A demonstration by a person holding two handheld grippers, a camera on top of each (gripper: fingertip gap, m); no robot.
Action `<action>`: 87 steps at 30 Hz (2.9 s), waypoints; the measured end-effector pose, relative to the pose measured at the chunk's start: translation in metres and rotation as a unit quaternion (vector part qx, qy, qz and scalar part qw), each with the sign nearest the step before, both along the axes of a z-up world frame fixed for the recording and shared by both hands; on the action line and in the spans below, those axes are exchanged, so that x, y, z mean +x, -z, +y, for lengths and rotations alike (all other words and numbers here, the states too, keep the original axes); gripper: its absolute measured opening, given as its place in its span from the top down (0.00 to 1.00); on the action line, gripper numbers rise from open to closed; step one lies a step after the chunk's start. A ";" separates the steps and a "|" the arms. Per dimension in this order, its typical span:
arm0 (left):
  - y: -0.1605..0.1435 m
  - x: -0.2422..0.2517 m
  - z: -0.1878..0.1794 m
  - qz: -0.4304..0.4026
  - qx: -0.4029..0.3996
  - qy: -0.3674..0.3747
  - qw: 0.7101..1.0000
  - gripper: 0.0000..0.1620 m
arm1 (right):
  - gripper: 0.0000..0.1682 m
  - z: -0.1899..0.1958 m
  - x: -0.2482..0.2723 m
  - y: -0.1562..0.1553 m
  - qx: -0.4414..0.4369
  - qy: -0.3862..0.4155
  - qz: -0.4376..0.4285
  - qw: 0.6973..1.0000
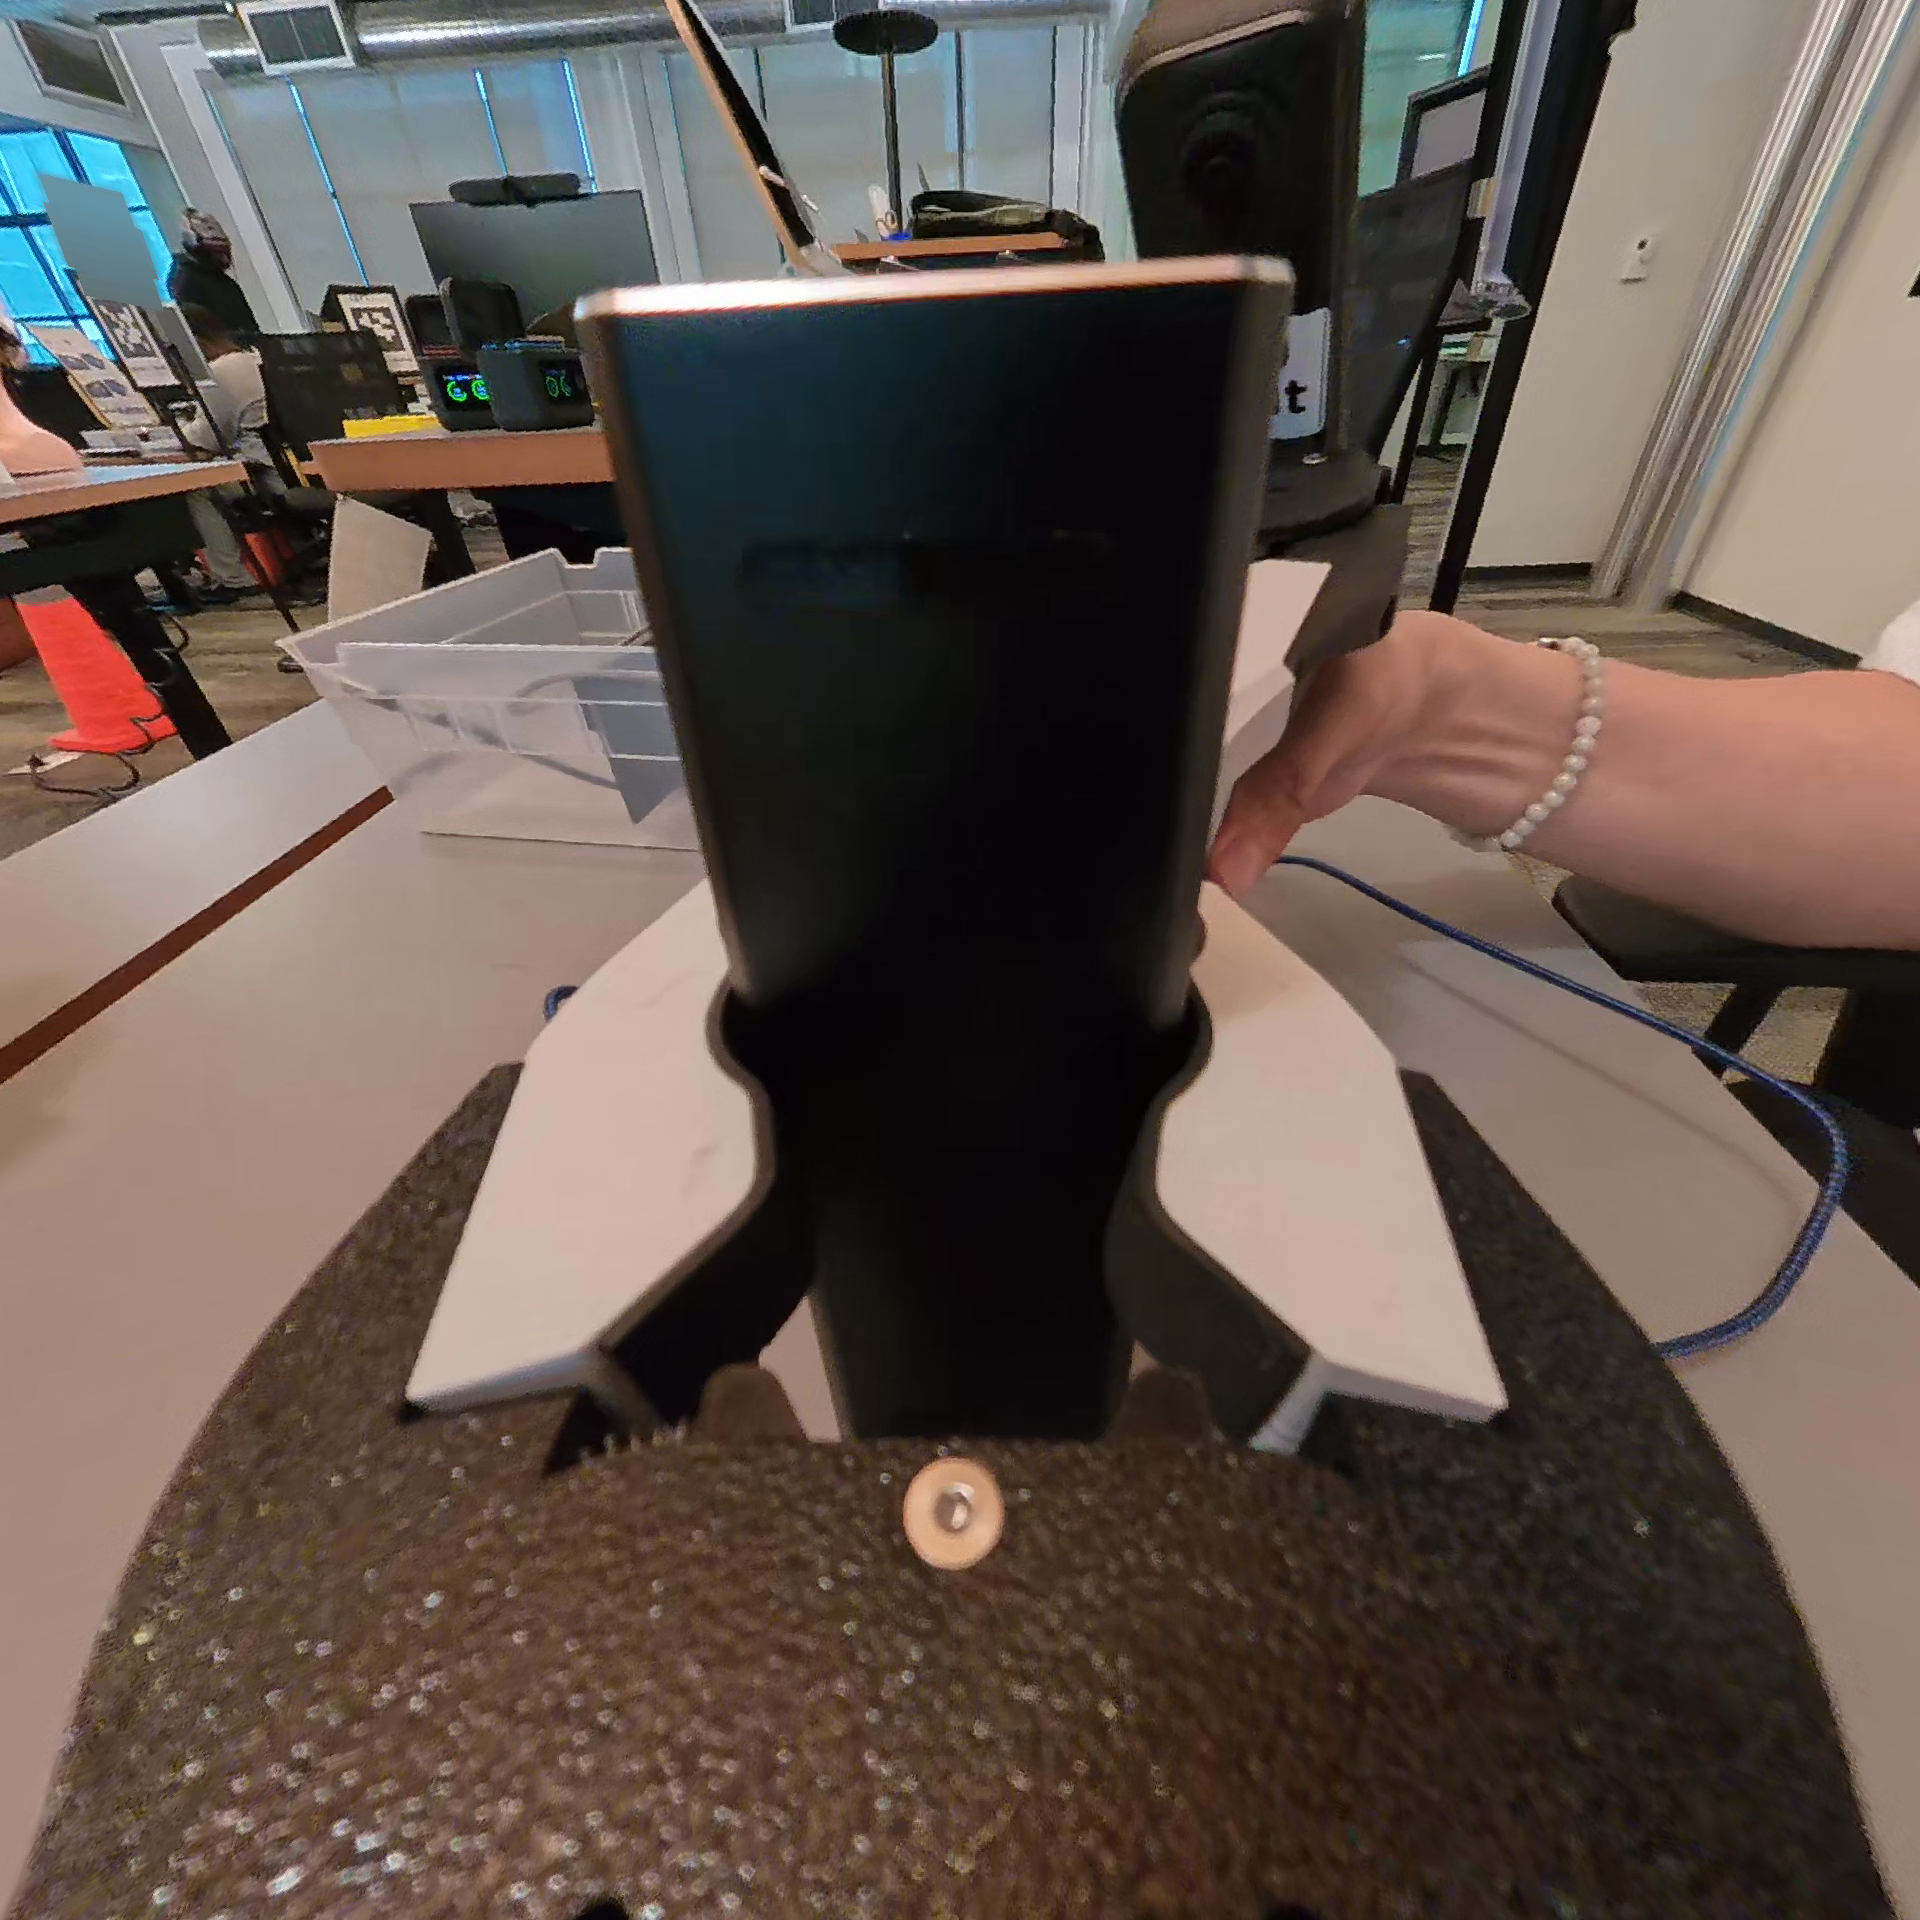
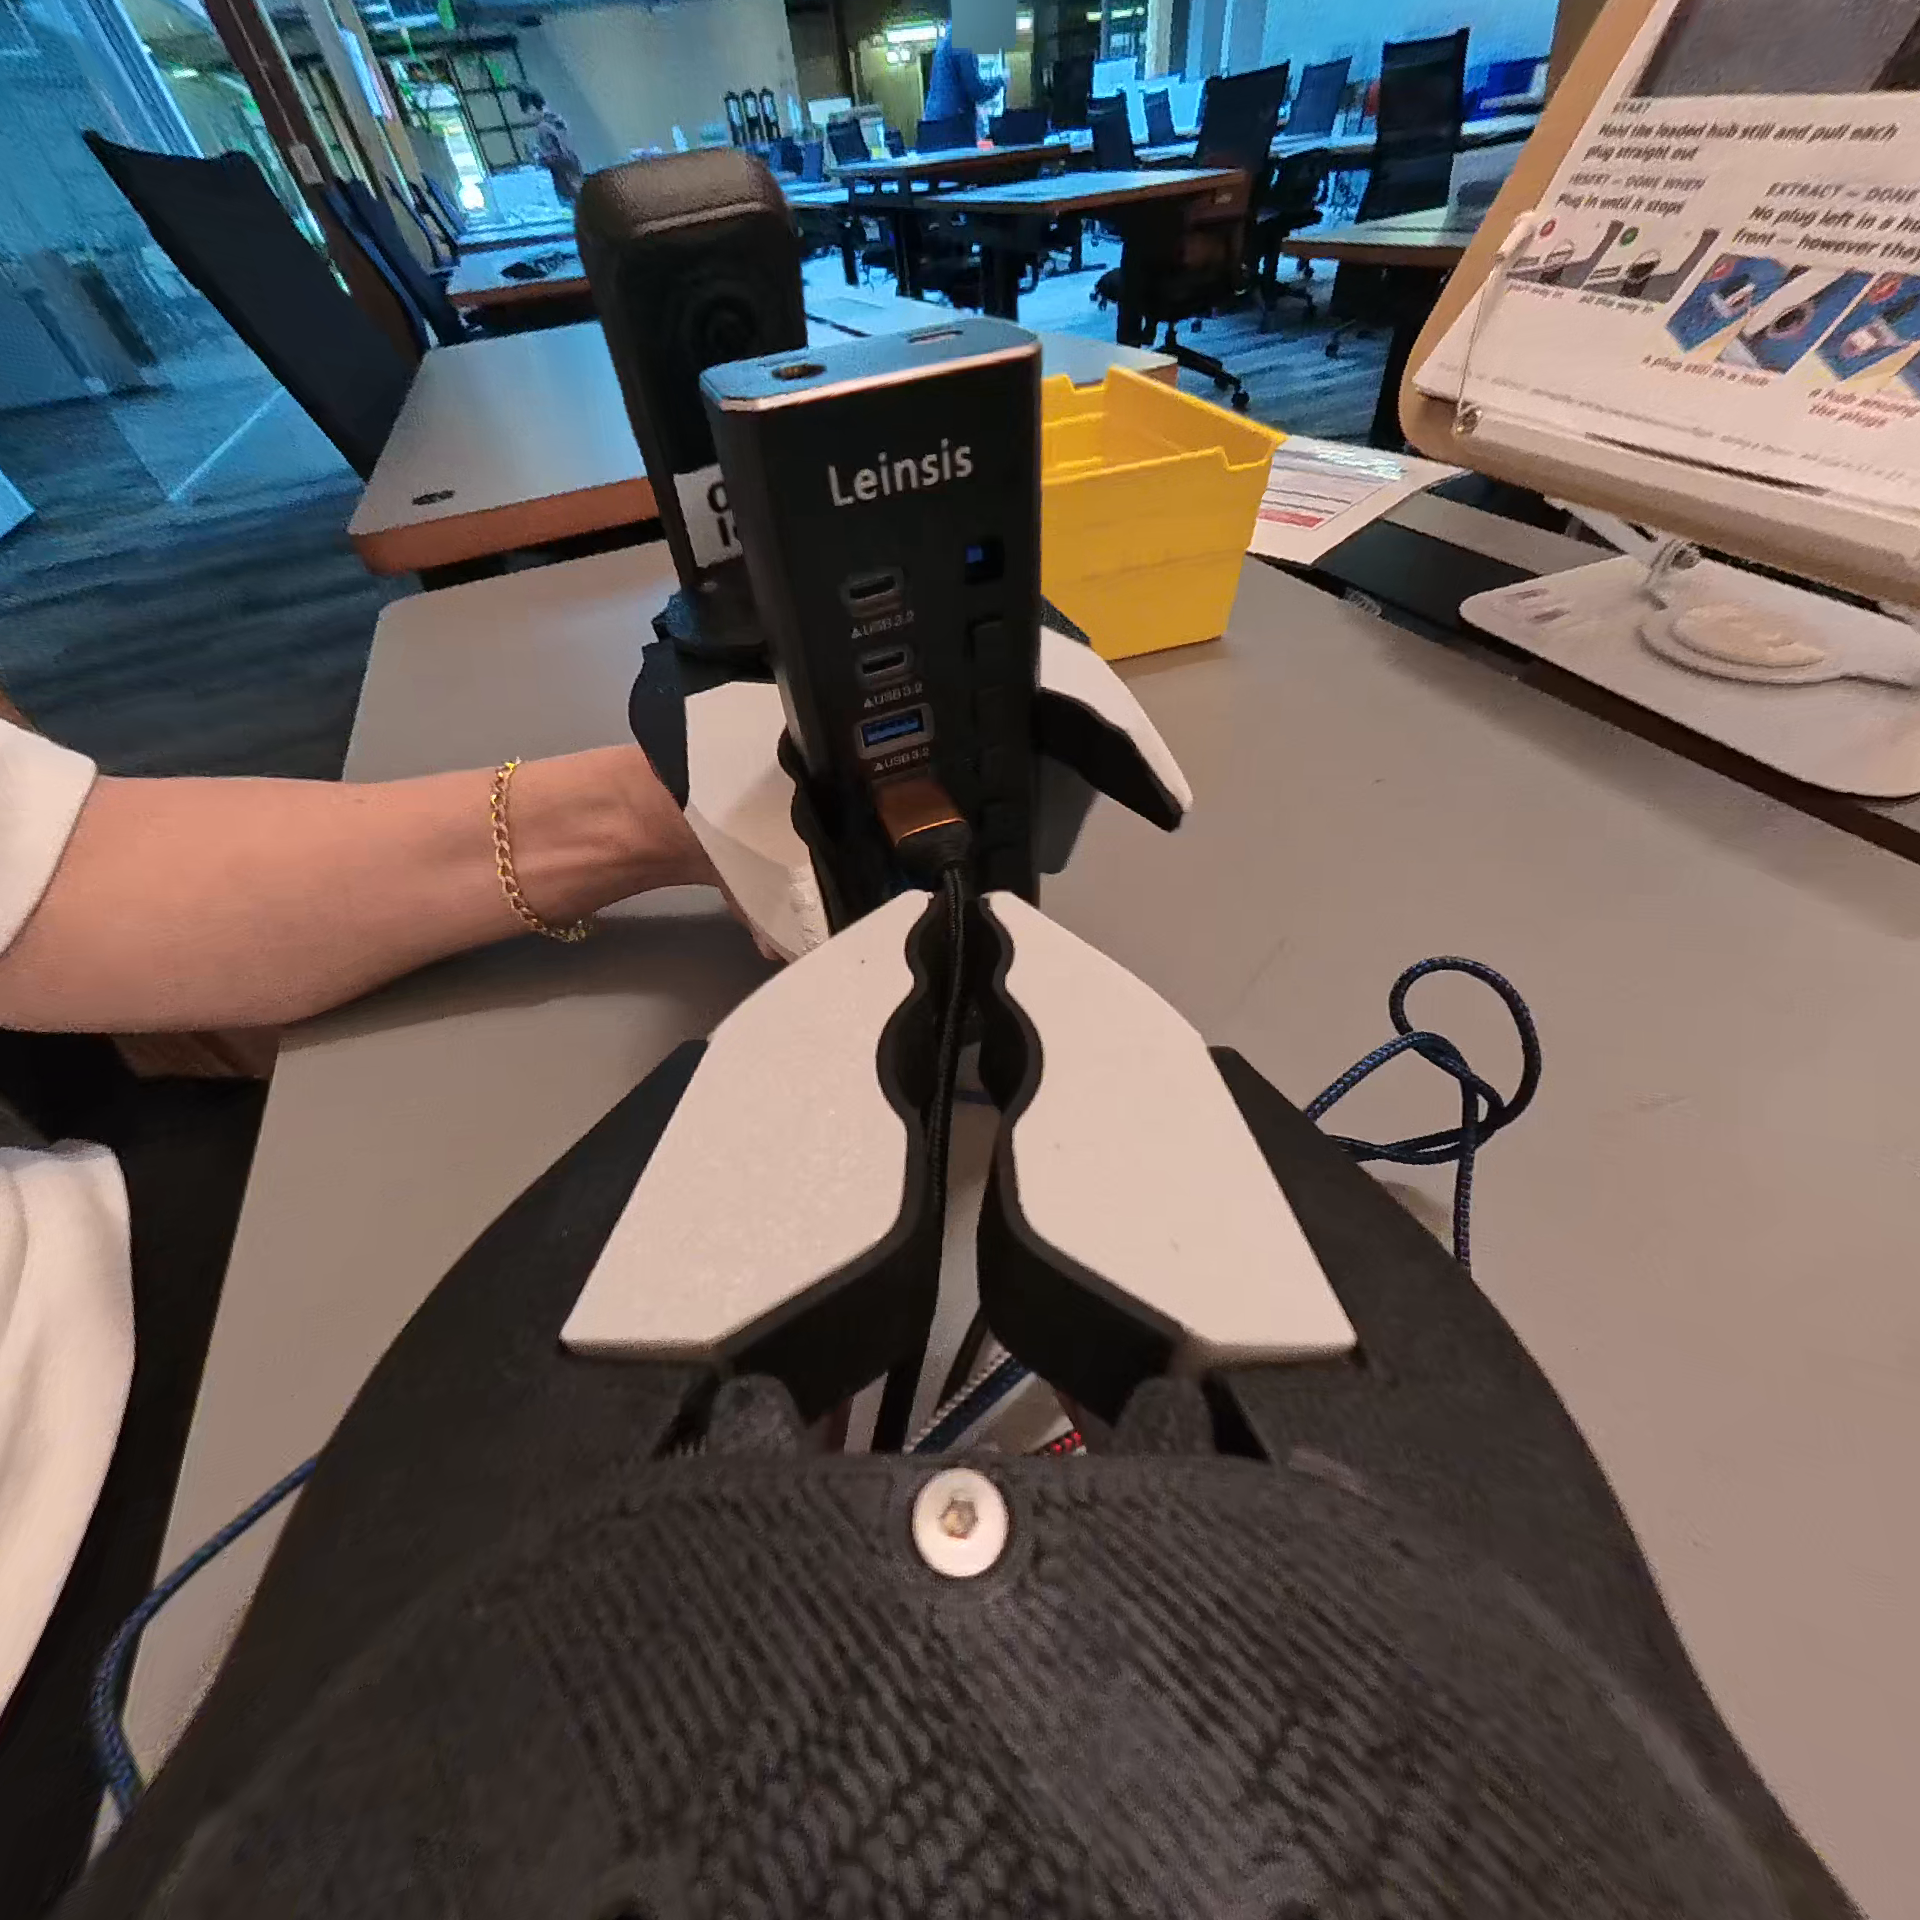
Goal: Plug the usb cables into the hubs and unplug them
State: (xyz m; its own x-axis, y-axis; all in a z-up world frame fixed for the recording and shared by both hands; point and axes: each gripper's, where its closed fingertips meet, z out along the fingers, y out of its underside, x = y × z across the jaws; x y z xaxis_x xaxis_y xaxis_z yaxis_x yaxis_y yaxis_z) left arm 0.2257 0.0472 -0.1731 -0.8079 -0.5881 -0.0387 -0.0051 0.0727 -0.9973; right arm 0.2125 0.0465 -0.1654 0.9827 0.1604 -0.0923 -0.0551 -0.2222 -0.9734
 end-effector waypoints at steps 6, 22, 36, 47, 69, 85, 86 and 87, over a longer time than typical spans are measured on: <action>-0.004 0.001 0.001 -0.003 -0.008 -0.004 1.000 0.55 | 0.97 0.000 0.001 0.002 0.000 -0.005 0.012 1.000; -0.017 -0.006 0.011 0.004 -0.097 0.028 0.995 0.55 | 0.97 -0.002 0.020 -0.003 0.013 0.048 0.009 0.999; -0.048 -0.003 0.082 -0.070 -0.147 -0.098 0.982 0.56 | 0.98 -0.115 0.065 -0.138 0.202 0.152 -0.037 0.967; -0.032 0.002 0.072 -0.041 -0.141 -0.081 0.986 0.56 | 0.98 -0.170 0.217 -0.170 0.173 0.299 -0.191 0.919; -0.027 0.002 0.070 -0.021 -0.173 -0.051 0.983 0.56 | 0.82 -0.161 0.245 -0.076 -0.149 0.323 -0.243 0.902; -0.030 -0.024 0.022 -0.052 -0.148 0.075 0.985 0.56 | 0.86 0.026 -0.018 -0.013 0.071 -0.050 -0.098 0.991; -0.029 -0.024 0.019 -0.052 -0.145 0.078 0.985 0.56 | 0.86 0.027 -0.021 -0.012 0.074 -0.058 -0.097 0.991; -0.029 -0.024 0.017 -0.050 -0.141 0.082 0.985 0.56 | 0.87 0.027 -0.022 -0.012 0.081 -0.060 -0.092 0.991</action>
State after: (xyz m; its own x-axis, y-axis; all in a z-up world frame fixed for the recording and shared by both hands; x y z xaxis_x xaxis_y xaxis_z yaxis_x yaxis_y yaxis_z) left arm 0.2013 0.0643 -0.1446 -0.8931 -0.4493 0.0229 0.0839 -0.2164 -0.9727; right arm 0.1902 0.0737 -0.1533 0.9536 0.2752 0.1225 0.1434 -0.0571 -0.9880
